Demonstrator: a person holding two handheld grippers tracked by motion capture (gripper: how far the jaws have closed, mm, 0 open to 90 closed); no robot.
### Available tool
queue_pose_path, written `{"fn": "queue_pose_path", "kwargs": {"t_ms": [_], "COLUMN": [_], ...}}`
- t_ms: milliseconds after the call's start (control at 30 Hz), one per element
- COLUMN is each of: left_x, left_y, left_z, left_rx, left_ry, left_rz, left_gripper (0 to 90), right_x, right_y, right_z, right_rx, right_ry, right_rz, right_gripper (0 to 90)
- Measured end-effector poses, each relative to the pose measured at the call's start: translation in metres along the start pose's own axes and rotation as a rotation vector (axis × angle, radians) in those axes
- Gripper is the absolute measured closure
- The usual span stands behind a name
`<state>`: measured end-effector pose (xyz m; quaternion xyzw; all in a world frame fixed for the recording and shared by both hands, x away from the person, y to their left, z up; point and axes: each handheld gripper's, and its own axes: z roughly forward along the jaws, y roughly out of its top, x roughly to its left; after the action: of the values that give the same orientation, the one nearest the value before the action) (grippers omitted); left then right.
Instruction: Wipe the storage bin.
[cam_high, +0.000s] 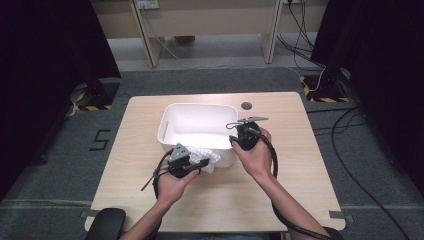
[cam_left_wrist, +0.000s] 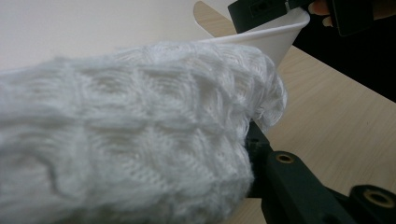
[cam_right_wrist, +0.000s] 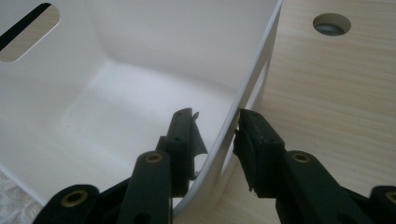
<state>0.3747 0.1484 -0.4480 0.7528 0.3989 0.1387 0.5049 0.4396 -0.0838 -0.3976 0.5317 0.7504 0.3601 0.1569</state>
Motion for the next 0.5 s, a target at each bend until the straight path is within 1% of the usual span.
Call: {"fn": "queue_pose_path", "kwargs": {"t_ms": [233, 500], "left_x": [-0.0008, -0.0013], "left_y": [-0.0022, -0.0079], "left_z": [0.0023, 0.0074], "left_rx": [0.002, 0.012], "left_ry": [0.006, 0.009], "left_rz": [0.011, 0.012], "left_gripper": [75.3, 75.3], "right_x": [-0.0001, -0.0002], "right_y": [0.0, 0.0], "right_z": [0.0001, 0.0001], "right_rx": [0.0, 0.0], "right_ry": [0.0, 0.0], "right_rz": [0.002, -0.001], "right_gripper": [66.9, 66.9]}}
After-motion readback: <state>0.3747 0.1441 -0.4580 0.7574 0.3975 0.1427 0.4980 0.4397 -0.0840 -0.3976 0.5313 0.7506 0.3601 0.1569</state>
